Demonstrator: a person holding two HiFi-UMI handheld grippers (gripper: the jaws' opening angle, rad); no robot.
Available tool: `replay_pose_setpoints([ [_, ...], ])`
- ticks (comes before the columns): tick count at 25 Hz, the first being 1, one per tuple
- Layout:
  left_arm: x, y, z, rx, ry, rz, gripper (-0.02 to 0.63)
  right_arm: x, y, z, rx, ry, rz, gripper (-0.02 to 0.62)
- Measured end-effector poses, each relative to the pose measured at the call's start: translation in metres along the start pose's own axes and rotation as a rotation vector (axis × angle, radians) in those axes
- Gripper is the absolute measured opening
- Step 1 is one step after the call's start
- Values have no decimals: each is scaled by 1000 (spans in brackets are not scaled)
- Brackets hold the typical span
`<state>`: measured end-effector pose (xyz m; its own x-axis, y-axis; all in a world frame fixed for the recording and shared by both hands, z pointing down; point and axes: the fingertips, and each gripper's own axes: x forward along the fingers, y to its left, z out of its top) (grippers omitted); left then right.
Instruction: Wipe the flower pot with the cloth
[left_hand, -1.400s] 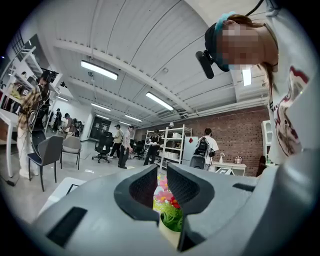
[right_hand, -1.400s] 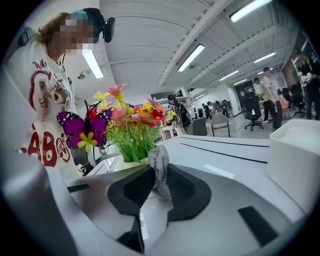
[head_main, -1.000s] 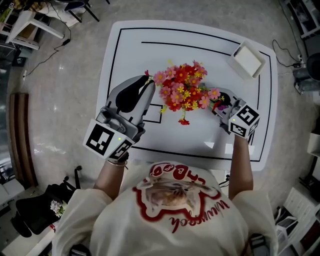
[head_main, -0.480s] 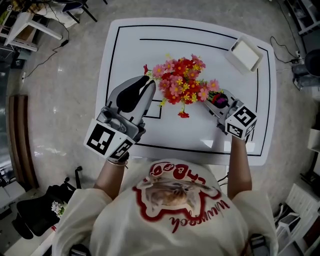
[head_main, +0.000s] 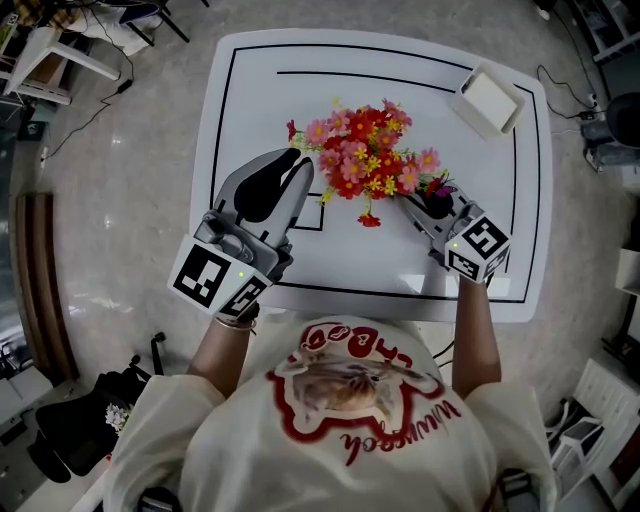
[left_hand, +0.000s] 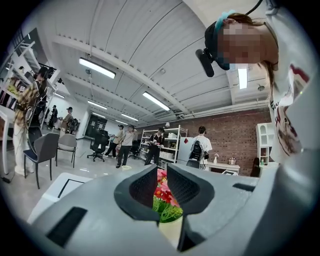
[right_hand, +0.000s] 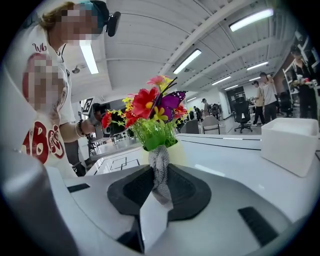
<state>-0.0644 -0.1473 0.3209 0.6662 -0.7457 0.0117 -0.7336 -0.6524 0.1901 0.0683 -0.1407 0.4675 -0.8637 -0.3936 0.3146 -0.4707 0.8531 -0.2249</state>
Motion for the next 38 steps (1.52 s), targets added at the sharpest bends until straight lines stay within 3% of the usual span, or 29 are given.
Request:
replay_pose_setpoints([
  [13,-5,2,-2,-2,7,-5,63,1,12,-4,23,2,-48,75],
  [29,0,4,4,-26,-18,-24,63,17,41,-9,20,21,-35,75],
  [38,0,-1,3,3,-5,-36,63,27,45,-3,110,-21,-102,75],
])
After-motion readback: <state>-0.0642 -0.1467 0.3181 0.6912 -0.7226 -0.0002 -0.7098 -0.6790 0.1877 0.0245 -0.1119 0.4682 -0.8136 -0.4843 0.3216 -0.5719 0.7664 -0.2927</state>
